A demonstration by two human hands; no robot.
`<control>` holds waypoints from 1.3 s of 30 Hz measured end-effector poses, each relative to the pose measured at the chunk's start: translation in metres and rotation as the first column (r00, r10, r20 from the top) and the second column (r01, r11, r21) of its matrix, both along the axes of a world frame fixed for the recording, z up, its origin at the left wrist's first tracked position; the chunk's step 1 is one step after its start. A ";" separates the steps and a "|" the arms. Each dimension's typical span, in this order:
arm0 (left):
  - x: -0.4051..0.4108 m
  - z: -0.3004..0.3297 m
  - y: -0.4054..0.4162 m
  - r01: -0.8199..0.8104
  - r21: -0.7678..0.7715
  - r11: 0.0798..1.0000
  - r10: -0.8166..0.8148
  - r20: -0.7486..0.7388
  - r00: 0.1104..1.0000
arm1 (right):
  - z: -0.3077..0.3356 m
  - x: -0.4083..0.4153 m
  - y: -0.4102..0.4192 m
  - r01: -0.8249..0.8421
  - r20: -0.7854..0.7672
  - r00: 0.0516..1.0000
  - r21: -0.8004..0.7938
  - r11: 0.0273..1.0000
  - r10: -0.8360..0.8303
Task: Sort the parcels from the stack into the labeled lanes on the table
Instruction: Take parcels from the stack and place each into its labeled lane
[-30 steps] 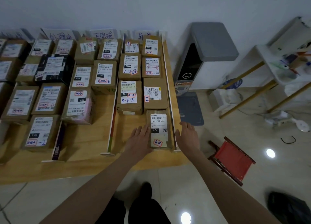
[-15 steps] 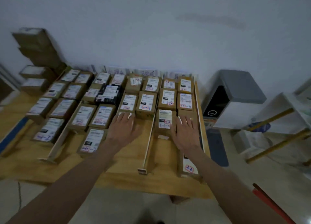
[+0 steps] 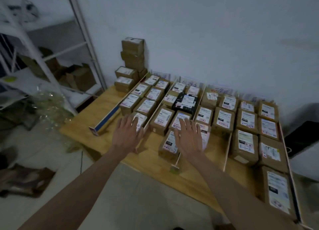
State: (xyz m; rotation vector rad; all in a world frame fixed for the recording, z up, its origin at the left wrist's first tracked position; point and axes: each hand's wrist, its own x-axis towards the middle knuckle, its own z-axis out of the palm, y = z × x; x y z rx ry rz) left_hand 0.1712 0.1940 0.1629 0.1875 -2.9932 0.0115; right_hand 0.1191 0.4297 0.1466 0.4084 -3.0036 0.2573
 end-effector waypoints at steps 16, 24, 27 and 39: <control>-0.042 -0.015 -0.212 -0.140 0.027 0.990 0.139 0.022 0.990 | -0.016 -0.081 -0.225 -0.141 -0.018 0.990 -0.003 0.990 0.141; -0.131 -0.025 -0.297 -0.102 0.020 0.995 0.100 0.074 0.992 | -0.032 -0.171 -0.303 -0.049 0.031 0.998 -0.063 0.997 0.051; -0.164 -0.030 -0.320 -0.090 0.006 0.996 0.089 0.076 0.993 | -0.035 -0.196 -0.319 -0.004 0.057 0.998 -0.081 0.997 0.009; -0.309 -0.049 -0.384 0.054 -0.008 0.999 -0.053 0.121 0.991 | -0.048 -0.292 -0.382 0.125 0.088 0.989 -0.083 0.989 -0.118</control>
